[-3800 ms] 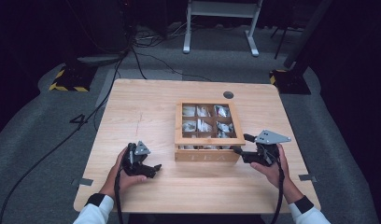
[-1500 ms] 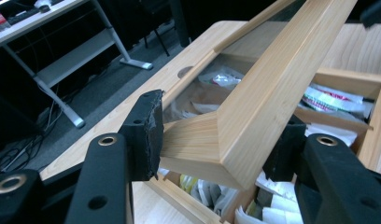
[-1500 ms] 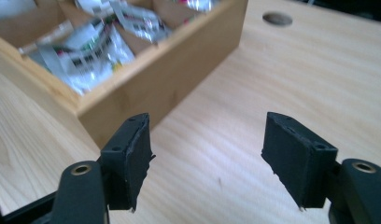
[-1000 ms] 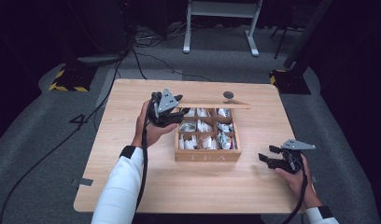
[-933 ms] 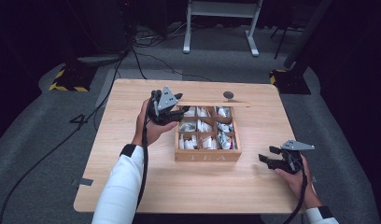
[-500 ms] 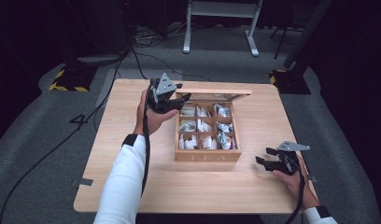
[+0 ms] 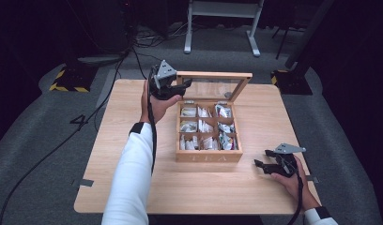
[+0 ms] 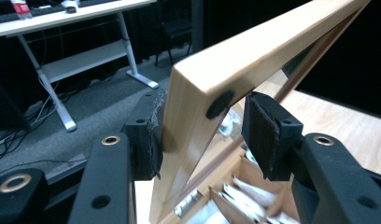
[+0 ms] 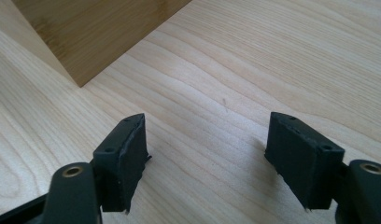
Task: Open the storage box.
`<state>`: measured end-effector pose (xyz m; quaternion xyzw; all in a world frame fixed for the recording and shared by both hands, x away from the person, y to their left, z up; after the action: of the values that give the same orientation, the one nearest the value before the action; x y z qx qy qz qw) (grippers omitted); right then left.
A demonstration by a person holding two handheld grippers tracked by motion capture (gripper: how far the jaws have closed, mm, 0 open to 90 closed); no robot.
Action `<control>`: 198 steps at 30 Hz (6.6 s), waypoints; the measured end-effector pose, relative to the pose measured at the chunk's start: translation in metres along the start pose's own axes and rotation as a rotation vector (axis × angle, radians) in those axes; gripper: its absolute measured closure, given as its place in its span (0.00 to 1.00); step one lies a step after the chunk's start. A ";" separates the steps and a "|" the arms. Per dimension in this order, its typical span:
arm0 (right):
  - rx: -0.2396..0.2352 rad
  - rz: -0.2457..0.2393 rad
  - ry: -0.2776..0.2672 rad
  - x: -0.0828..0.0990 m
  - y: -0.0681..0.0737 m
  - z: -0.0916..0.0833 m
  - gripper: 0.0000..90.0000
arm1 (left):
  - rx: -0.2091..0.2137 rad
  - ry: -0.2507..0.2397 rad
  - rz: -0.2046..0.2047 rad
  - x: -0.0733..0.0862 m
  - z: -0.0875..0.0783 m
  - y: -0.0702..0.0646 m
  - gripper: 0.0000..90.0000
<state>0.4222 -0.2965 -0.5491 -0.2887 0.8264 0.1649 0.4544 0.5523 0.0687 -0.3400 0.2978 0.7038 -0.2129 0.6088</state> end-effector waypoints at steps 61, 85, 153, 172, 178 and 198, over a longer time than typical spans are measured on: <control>0.020 -0.010 0.018 -0.003 0.000 0.008 0.23 | -0.286 0.199 -0.019 0.064 0.075 0.049 0.57; 0.019 -0.010 0.017 -0.003 0.000 0.008 0.23 | -0.214 0.259 -0.008 0.105 0.039 0.042 0.42; -0.092 -0.131 -0.154 -0.122 0.079 0.020 0.43 | 0.031 0.478 -0.066 0.247 -0.193 -0.069 0.20; -0.084 -0.124 -0.025 -0.116 0.084 0.057 0.70 | 0.060 0.480 -0.060 0.247 -0.191 -0.068 0.18; -0.103 -0.084 0.012 -0.110 0.085 0.067 0.76 | 0.061 0.480 -0.060 0.247 -0.191 -0.067 0.18; -0.137 -0.090 -0.070 -0.115 0.085 0.050 0.98 | 0.061 0.481 -0.061 0.247 -0.191 -0.067 0.18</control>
<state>0.4500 -0.1657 -0.4779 -0.3501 0.7830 0.2102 0.4692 0.3470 0.1855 -0.5549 0.3370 0.8303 -0.1753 0.4078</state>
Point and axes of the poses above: each handheld gripper's, and its own axes: z roughly forward along the jaws, x roughly out of its underside, y roughly to its left, the point moved 7 cm from there along z, roughly forward along the jaws, and after that the axes turned 9 degrees about -y, right-handed, at the moved point
